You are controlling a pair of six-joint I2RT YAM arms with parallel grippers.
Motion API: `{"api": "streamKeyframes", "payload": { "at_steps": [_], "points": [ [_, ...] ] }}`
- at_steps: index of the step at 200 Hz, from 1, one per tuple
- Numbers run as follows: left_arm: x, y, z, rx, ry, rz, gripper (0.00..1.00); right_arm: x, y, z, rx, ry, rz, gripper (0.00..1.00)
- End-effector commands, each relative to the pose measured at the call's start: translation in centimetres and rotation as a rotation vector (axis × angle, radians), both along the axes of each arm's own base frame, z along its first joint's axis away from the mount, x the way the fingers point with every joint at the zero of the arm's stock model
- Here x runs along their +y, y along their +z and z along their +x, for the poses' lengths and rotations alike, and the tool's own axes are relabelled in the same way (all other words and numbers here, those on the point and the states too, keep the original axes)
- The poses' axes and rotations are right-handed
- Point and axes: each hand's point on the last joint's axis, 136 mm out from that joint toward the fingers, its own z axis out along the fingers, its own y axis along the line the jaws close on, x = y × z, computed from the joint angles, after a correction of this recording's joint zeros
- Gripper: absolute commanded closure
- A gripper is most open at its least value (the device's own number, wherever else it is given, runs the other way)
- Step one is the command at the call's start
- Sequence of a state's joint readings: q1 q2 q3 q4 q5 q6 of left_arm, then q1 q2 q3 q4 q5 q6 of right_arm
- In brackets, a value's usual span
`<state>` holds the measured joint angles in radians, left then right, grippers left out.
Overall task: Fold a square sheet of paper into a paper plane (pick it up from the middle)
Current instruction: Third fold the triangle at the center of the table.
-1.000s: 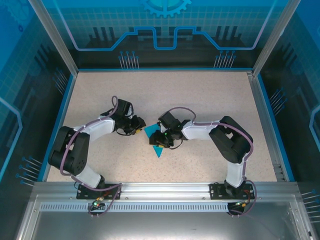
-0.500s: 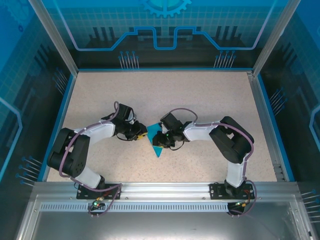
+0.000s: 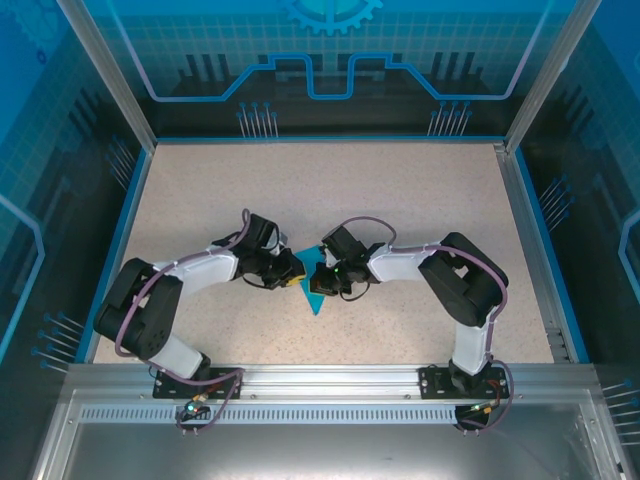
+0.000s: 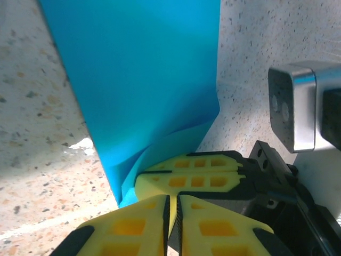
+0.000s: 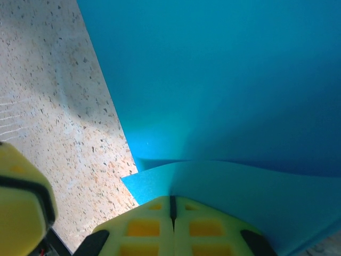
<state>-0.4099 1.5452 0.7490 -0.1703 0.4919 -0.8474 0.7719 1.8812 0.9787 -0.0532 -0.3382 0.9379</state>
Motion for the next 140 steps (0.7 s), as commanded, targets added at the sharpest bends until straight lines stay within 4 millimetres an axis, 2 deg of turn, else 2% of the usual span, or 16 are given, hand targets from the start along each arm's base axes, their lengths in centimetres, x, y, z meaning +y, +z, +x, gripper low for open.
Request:
{"api": "streamKeyframes", "payload": {
  "at_steps": [1,53,108,140],
  "points": [
    [-0.5,-1.1,-0.9,0.049,-0.011,-0.005,0.87,-2.2,-2.8,-1.3,0.073,-0.016,-0.105,0.97],
    [-0.5,-3.0,-1.4,0.099,-0.019,0.045,0.94,-2.2,-2.9,-1.4,0.081,-0.018,-0.112,0.97],
    [-0.5,-4.2,-1.6,0.123,-0.027,0.061,0.95,-2.1,-2.9,-1.3,0.083,-0.019,-0.107,0.97],
    [0.2,-5.5,-2.0,0.149,-0.021,0.11,0.96,-1.2,-1.4,-0.9,0.053,-0.007,-0.054,0.96]
  ]
}}
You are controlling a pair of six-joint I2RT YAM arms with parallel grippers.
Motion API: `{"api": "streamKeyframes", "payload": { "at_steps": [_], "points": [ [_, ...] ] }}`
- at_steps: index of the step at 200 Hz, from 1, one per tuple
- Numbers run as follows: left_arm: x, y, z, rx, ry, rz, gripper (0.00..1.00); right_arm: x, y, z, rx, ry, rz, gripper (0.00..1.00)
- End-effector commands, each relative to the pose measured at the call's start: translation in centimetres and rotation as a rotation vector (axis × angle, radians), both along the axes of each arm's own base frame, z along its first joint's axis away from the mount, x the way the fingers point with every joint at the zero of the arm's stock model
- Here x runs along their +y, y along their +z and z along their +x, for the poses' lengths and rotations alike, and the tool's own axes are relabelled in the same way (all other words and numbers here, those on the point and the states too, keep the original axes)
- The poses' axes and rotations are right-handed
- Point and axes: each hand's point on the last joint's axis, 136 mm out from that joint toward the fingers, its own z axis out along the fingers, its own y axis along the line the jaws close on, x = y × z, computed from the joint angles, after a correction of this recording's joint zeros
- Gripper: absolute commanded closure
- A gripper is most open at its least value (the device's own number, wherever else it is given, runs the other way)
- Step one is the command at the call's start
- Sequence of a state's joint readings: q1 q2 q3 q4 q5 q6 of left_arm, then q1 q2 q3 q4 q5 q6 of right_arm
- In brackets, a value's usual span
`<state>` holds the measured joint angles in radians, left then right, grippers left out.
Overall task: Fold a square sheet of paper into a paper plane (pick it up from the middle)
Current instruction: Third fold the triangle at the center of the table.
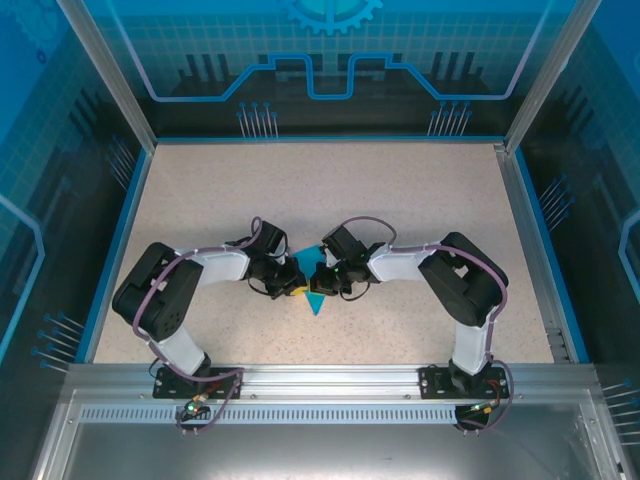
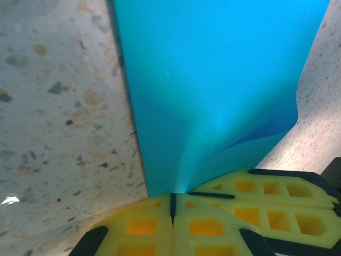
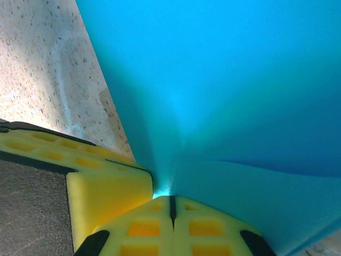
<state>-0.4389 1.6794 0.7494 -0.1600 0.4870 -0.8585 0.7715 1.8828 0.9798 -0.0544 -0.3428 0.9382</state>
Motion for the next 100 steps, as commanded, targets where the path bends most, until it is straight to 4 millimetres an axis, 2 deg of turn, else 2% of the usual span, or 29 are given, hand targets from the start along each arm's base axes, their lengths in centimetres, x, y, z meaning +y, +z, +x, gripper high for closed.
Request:
{"api": "streamKeyframes", "payload": {
  "at_steps": [1,30,57,60,72,100],
  "points": [
    [0.6,-1.4,-0.6,0.031,-0.005,0.057,0.96,-1.2,-1.3,-0.8,0.046,-0.009,-0.053,0.96],
    [1.0,-1.9,-0.9,0.045,-0.005,0.08,0.97,-0.1,2.3,-0.5,-0.04,0.031,0.059,0.95],
    [1.3,-2.3,-1.2,0.054,-0.008,0.1,0.97,0.3,4.4,-2.0,-0.085,0.094,0.13,0.94],
    [1.3,-2.3,-1.2,0.052,-0.009,0.101,0.97,-0.1,3.8,-2.8,-0.07,0.102,0.117,0.94],
    [1.3,-2.5,-1.2,0.055,-0.011,0.104,0.97,-0.2,3.7,-3.9,-0.067,0.128,0.123,0.93],
    [1.2,-2.6,-1.1,0.054,-0.011,0.103,0.97,0.0,2.9,-5.4,-0.042,0.158,0.115,0.93]
  ]
}}
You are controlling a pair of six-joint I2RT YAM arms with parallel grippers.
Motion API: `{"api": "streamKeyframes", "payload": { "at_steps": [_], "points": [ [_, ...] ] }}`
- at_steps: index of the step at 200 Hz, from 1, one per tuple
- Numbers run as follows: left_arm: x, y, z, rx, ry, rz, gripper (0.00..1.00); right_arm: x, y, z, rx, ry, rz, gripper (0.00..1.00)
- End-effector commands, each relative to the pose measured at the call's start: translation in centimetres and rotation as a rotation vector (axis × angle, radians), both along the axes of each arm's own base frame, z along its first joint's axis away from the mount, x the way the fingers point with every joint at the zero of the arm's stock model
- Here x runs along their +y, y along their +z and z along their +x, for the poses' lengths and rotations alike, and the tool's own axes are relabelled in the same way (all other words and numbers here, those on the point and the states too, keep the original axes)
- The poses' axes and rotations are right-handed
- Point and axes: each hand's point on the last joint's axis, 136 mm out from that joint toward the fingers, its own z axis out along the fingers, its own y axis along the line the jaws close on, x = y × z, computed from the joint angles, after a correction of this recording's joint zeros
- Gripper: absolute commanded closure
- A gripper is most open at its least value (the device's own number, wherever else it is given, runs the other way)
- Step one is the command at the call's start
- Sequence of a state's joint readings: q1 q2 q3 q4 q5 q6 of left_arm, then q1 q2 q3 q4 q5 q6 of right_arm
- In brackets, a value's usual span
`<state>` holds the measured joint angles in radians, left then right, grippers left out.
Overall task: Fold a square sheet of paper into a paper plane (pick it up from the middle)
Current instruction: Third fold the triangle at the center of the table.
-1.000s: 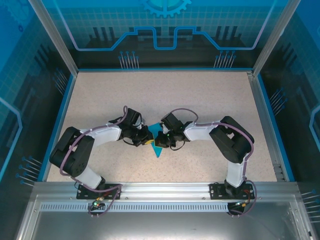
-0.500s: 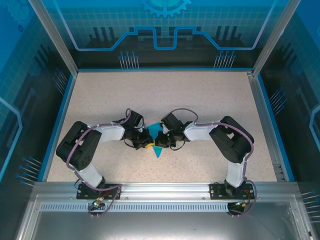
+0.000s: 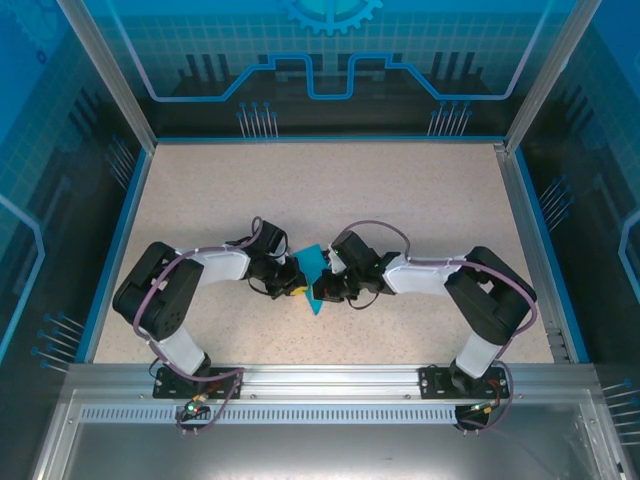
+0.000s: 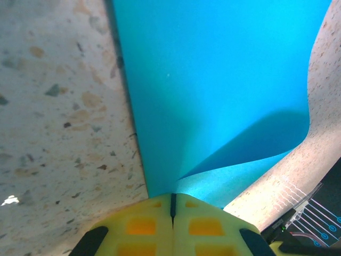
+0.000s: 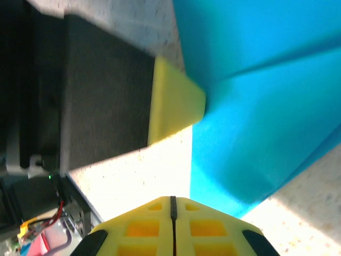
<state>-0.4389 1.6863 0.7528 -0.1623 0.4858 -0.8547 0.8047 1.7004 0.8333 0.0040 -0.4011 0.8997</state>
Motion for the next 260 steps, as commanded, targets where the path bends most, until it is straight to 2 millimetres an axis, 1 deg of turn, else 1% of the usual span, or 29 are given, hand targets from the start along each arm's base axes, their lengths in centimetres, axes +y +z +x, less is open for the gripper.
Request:
{"api": "streamKeyframes", "payload": {
  "at_steps": [1,32,66,112,124,145,155,167,194,210,223,230,235,245,247,251,260],
  "points": [
    [1.1,-2.5,-1.2,0.052,-0.008,0.1,0.98,0.5,-0.4,-1.8,0.014,0.066,0.012,0.94],
    [1.1,-2.5,-1.2,0.051,-0.01,0.101,0.97,0.7,-1.3,-2.0,0.037,0.077,-0.014,0.93],
    [1.3,-2.5,-1.3,0.053,-0.009,0.11,0.98,0.0,-2.8,-2.2,0.064,0.07,-0.066,0.93],
    [1.5,-2.5,-1.2,0.051,-0.007,0.127,0.97,-0.7,-3.7,-2.6,0.077,0.078,-0.103,0.93],
    [1.5,-2.4,-1.1,0.049,-0.006,0.127,0.98,-0.6,-3.4,-2.6,0.072,0.086,-0.102,0.94],
    [1.5,-2.4,-1.1,0.049,-0.008,0.128,0.98,-0.2,-1.8,-2.3,0.03,0.098,-0.068,0.93],
    [1.5,-2.5,-1.1,0.049,-0.006,0.129,0.98,-0.3,-1.6,-2.1,0.016,0.098,-0.079,0.93],
    [1.5,-2.5,-1.1,0.05,-0.007,0.13,0.97,-0.7,-2.4,-2.3,0.026,0.099,-0.111,0.93],
    [1.4,-2.5,-1.0,0.05,-0.008,0.129,0.98,-1.5,-5.4,-3.2,0.087,0.096,-0.175,0.93],
    [1.5,-2.5,-1.0,0.051,-0.008,0.13,0.98,-1.9,-6.1,-3.6,0.105,0.096,-0.206,0.94],
    [1.5,-2.5,-1.1,0.052,-0.007,0.136,0.98,-1.7,-5.1,-3.3,0.082,0.1,-0.19,0.94],
    [1.6,-2.5,-1.0,0.051,-0.007,0.138,0.98,-1.4,-4.2,-3.0,0.059,0.104,-0.176,0.94],
    [1.6,-2.5,-1.0,0.05,-0.007,0.139,0.98,-1.1,-3.2,-2.6,0.034,0.104,-0.162,0.94],
    [1.6,-2.5,-1.0,0.049,-0.008,0.139,0.98,-1.3,-2.1,-2.3,0.0,0.102,-0.158,0.94],
    [1.6,-2.5,-1.0,0.049,-0.008,0.139,0.98,-0.8,-1.2,-1.7,-0.024,0.098,-0.141,0.94],
    [1.6,-2.5,-1.0,0.049,-0.007,0.139,0.98,-0.5,-0.3,-1.1,-0.049,0.09,-0.128,0.94],
    [1.5,-2.4,-0.9,0.046,-0.008,0.139,0.98,-0.5,0.6,-0.4,-0.078,0.075,-0.115,0.94]
  ]
}}
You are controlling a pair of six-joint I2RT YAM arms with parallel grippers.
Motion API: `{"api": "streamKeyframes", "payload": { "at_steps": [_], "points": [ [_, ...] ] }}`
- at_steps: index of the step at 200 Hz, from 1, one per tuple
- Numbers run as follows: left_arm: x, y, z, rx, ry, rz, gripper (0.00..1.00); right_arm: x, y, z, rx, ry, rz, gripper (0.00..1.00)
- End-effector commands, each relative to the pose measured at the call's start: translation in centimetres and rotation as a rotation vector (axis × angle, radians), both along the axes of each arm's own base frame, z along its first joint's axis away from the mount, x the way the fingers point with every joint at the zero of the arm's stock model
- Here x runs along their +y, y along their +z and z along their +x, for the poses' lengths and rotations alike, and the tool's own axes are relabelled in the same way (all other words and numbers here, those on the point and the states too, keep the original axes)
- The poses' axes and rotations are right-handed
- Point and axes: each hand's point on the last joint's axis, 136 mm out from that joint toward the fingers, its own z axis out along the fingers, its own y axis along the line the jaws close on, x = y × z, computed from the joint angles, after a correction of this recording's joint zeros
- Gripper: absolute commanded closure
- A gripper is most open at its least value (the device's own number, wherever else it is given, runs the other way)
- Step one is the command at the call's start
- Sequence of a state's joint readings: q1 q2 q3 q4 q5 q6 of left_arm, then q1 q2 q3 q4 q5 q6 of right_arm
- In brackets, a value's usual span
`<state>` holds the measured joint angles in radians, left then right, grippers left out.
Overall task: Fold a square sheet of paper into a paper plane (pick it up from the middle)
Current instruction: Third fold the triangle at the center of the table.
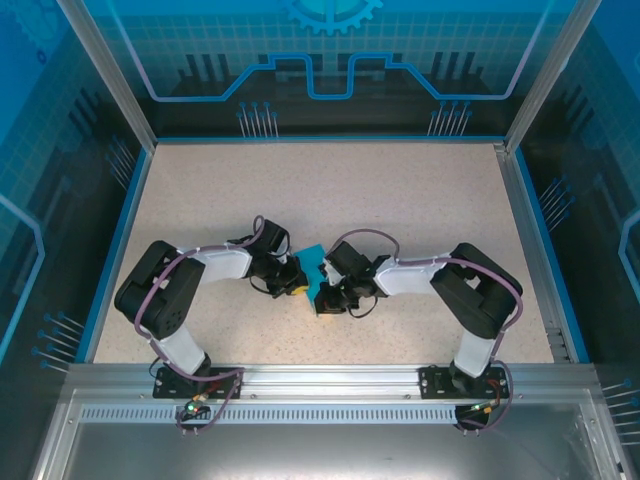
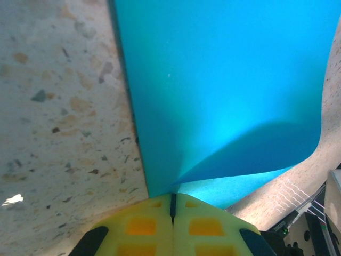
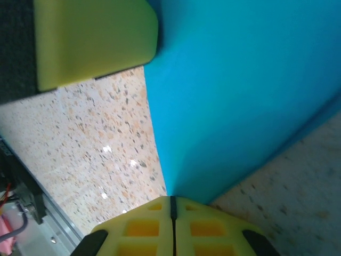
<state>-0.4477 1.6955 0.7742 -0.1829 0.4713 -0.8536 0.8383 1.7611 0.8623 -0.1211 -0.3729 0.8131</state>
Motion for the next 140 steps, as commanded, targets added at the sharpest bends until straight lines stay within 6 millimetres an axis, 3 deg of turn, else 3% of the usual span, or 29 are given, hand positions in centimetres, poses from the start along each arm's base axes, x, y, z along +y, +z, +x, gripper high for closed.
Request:
{"api": "streamKeyframes", "payload": {
  "at_steps": [1,20,62,108,125,140],
  "points": [
    [1.7,-2.4,-1.0,0.043,-0.003,0.122,0.98,0.5,3.6,1.8,-0.113,-0.005,0.019,0.94],
    [1.6,-2.3,-0.9,0.038,-0.007,0.123,0.98,0.5,4.0,3.3,-0.142,-0.038,0.028,0.93],
    [1.7,-2.2,-0.9,0.034,-0.016,0.126,0.98,0.9,1.5,4.4,-0.107,-0.057,-0.008,0.94],
    [2.0,-2.5,-1.2,0.042,-0.017,0.143,0.98,-2.3,-1.8,3.8,-0.03,-0.134,-0.114,0.94],
    [2.0,-2.6,-1.2,0.047,-0.018,0.149,0.98,-2.5,-1.4,3.9,-0.028,-0.145,-0.101,0.95],
    [2.1,-2.7,-1.2,0.048,-0.017,0.151,0.98,-1.8,0.4,4.7,-0.057,-0.151,-0.054,0.94]
  ]
}}
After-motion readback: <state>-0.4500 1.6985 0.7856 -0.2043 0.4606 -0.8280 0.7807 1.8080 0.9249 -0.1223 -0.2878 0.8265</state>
